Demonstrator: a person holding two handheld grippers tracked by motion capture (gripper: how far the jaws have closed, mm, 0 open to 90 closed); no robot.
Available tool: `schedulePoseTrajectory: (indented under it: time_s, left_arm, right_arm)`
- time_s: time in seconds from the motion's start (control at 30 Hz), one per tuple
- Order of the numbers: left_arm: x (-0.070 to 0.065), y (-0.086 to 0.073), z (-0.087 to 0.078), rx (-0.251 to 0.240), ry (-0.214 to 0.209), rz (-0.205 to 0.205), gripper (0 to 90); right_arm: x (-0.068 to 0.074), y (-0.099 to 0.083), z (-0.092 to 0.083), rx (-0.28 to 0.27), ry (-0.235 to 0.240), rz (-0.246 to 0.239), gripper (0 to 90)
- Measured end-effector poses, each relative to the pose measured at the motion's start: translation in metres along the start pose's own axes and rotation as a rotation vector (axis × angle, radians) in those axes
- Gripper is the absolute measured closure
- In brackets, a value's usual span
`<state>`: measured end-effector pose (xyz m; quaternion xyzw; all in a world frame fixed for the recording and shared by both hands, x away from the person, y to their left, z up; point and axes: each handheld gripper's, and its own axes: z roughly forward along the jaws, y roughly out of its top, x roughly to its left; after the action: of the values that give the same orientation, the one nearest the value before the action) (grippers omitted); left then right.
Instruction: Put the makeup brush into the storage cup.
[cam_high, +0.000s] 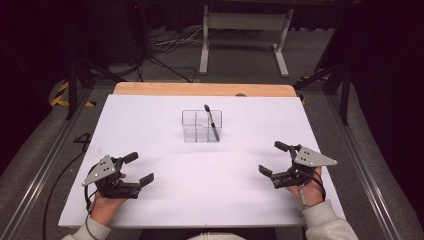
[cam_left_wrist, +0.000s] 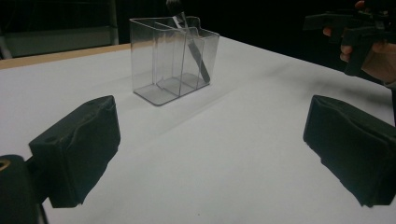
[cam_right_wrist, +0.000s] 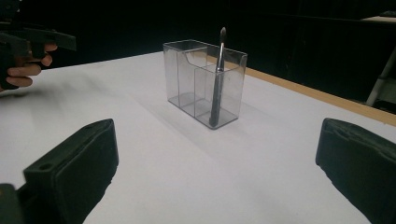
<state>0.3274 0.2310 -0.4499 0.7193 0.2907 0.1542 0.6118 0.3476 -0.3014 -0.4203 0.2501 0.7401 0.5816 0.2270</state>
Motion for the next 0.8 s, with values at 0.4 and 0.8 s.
schedulePoseTrajectory:
  time_s: [0.4,0.8]
  left_arm:
    - [0.004,-0.003,0.001,0.016,-0.008,0.011,4.2]
    - [0.007,-0.005,0.002,0.023,-0.012,-0.011,3.7]
  right_arm:
    - [-0.001,-0.02,-0.002,0.018,-0.019,0.02,0.0]
    - [-0.002,-0.026,-0.001,0.029,-0.019,0.034,0.0]
